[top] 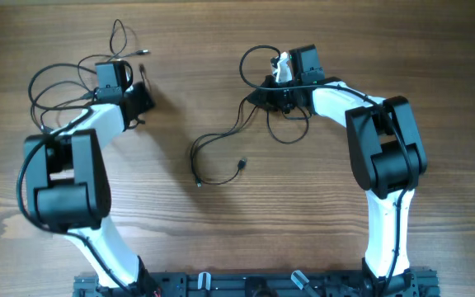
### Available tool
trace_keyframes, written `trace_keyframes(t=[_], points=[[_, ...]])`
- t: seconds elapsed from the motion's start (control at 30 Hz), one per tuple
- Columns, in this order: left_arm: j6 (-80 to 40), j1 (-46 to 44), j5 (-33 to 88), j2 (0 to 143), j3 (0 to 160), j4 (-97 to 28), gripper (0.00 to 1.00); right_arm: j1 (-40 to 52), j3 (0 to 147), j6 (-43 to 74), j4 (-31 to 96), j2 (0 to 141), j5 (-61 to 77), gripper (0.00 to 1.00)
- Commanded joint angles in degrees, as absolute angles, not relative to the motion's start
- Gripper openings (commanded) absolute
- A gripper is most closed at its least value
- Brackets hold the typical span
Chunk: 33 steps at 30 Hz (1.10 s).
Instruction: Untangle cables
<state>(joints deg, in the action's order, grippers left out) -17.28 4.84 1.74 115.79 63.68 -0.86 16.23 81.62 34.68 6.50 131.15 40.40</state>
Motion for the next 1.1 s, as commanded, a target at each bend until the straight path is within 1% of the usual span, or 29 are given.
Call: trace_keyframes(t=[0.0, 0.07, 0.13, 0.2, 0.27, 0.3, 0.37, 0.47, 0.5, 0.6, 0.63, 0.67, 0.7, 0.73, 0.77, 0.8, 0.87, 0.9, 0.97, 1.0, 1.03, 1.07], points=[[-17.76, 4.78, -8.21, 123.98, 61.87, 3.09, 0.12, 16.32, 80.16, 34.7, 7.7, 135.13, 32.77, 0.05], [-16.91, 4.93, -8.84, 124.57, 61.89, 5.91, 0.12, 16.32, 80.16, 34.68, 7.73, 135.13, 32.34, 0.04], [-16.88, 4.93, -8.64, 123.55, 61.98, 6.68, 0.08, 16.32, 80.16, 34.65, 7.75, 135.13, 33.08, 0.04], [-16.93, 4.69, -8.4, 120.38, 62.0, 5.26, 0.04, 16.27, 80.2, 34.61, 7.66, 135.11, 35.97, 0.04], [-16.93, 4.21, -7.33, 114.96, 62.0, 2.76, 0.04, 16.19, 80.4, 33.8, 7.18, 134.87, 40.05, 0.05], [-16.93, 3.92, -5.02, 111.63, 62.0, 1.26, 0.05, 16.19, 80.4, 32.32, 6.81, 134.52, 41.74, 0.05], [-16.93, 3.29, 2.44, 104.9, 62.0, -2.72, 0.13, 16.21, 80.4, 28.32, 6.79, 132.55, 45.58, 0.05], [-16.97, 2.24, 15.11, 95.85, 62.0, -9.67, 0.17, 16.21, 80.4, 25.34, 7.31, 128.55, 51.16, 0.05], [-16.95, 1.78, 18.5, 93.86, 62.0, -12.32, 0.25, 16.21, 80.4, 25.21, 7.46, 126.98, 52.99, 0.05], [-16.95, 0.03, 23.24, 91.81, 61.98, -19.46, 0.37, 15.84, 80.4, 25.23, 9.02, 123.68, 54.08, 0.06], [-16.93, -1.08, 23.53, 91.85, 61.91, -22.04, 0.41, 15.38, 80.4, 25.26, 9.89, 122.63, 54.08, 0.09], [-16.91, -2.11, 23.2, 92.25, 61.69, -23.77, 0.47, 14.68, 80.4, 25.28, 10.44, 121.99, 54.13, 0.12], [-16.88, -3.64, 22.81, 92.77, 61.19, -25.52, 0.93, 13.78, 80.4, 25.54, 11.25, 121.78, 54.13, 0.15], [-16.88, -4.97, 22.65, 93.41, 60.49, -26.04, 1.0, 12.73, 80.4, 25.58, 11.86, 121.75, 54.11, 0.16], [-16.91, -6.0, 22.5, 93.86, 59.96, -26.02, 1.0, 11.75, 80.4, 25.45, 12.45, 121.75, 53.71, 0.2], [-16.84, -7.33, 22.31, 94.67, 59.53, -25.89, 1.0, 10.46, 80.4, 25.47, 13.5, 121.75, 51.75, 0.27], [-16.84, -9.8, 20.73, 96.4, 59.13, -25.17, 1.0, 7.68, 80.4, 25.47, 16.93, 121.75, 44.12, 0.5], [-16.86, -10.81, 19.94, 97.12, 59.13, -25.02, 1.0, 6.7, 80.38, 25.47, 18.63, 121.75, 40.49, 0.54], [-16.91, -13.3, 19.68, 98.96, 59.13, -23.62, 1.0, 4.19, 80.38, 25.56, 23.53, 121.75, 29.32, 0.73], [-16.91, -14.55, 19.66, 99.96, 59.13, -22.52, 1.0, 3.33, 80.38, 25.58, 25.19, 121.75, 25.41, 0.93], [-16.91, -15.59, 19.55, 100.75, 59.13, -21.52, 1.0, 2.76, 80.38, 25.61, 26.33, 121.75, 22.81, 1.0], [-16.91, -17.19, 18.83, 101.95, 59.13, -20.05, 1.0, 2.2, 80.38, 25.61, 27.18, 121.75, 20.23, 1.0]])
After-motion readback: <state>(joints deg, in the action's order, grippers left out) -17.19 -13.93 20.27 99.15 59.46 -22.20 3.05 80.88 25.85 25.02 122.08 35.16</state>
